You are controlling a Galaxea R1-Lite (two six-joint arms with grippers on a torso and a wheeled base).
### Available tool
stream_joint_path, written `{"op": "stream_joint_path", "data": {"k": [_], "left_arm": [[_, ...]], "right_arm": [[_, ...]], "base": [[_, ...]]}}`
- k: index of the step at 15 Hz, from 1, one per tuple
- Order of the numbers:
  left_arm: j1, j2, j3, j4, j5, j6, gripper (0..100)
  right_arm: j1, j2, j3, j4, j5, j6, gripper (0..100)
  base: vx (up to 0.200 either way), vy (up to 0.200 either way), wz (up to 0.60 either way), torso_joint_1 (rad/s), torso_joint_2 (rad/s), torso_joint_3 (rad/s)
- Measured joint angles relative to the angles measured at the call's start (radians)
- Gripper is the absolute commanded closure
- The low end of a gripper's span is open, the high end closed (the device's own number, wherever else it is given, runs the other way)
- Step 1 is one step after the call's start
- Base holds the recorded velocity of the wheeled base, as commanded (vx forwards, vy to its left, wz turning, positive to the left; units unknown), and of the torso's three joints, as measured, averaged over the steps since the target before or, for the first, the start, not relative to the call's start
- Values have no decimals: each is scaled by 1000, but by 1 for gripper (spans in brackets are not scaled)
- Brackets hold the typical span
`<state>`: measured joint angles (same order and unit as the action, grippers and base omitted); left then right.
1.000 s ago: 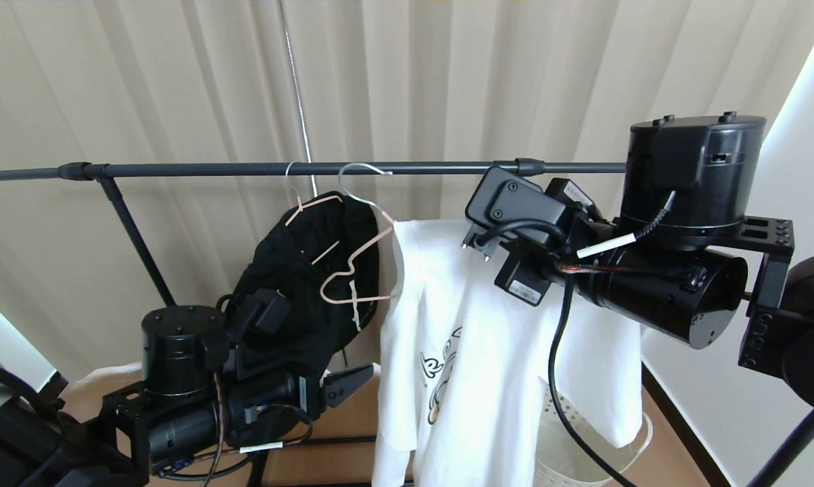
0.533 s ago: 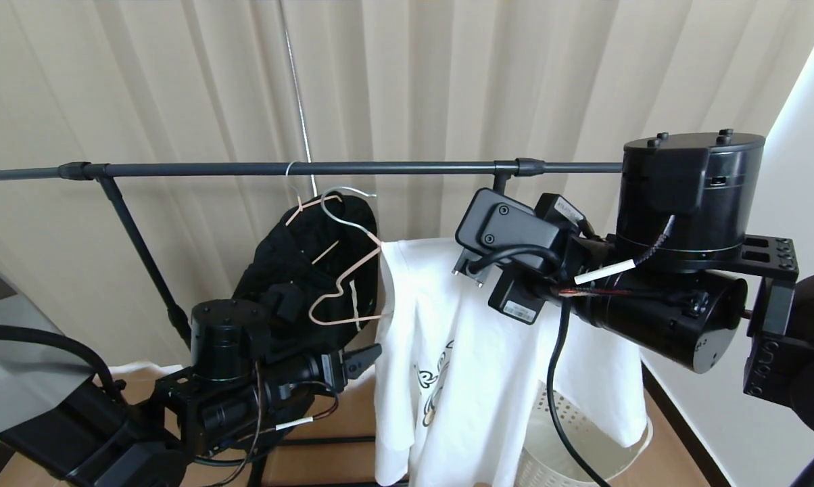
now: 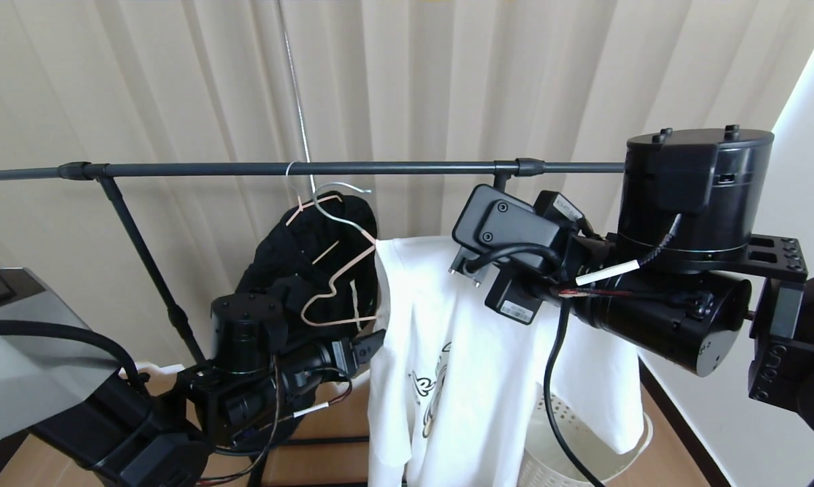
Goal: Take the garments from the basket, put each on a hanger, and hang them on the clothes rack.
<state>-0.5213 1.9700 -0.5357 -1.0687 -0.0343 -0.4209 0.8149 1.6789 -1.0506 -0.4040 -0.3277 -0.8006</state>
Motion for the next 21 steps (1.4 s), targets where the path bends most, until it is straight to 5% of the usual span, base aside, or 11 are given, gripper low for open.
{"op": "stream_joint_path", "data": {"k": [6, 12, 17, 21], "left_arm": [[-41, 8, 51, 0, 1, 92, 0], [-44, 37, 55, 0, 5, 103, 0], [-17, 91, 3, -1, 106, 99, 0], [21, 115, -29, -14, 110, 91, 0]], "right_arm": [[1, 0, -48, 0, -6, 0, 100], [1, -13, -53, -1, -7, 3, 100], [1, -25, -44, -1, -1, 4, 100], [1, -30, -30, -1, 1, 4, 100]], "base": [[0, 0, 0, 0, 0, 0], [0, 0, 0, 0, 0, 0], [0, 0, 0, 0, 0, 0], [0, 0, 0, 0, 0, 0]]}}
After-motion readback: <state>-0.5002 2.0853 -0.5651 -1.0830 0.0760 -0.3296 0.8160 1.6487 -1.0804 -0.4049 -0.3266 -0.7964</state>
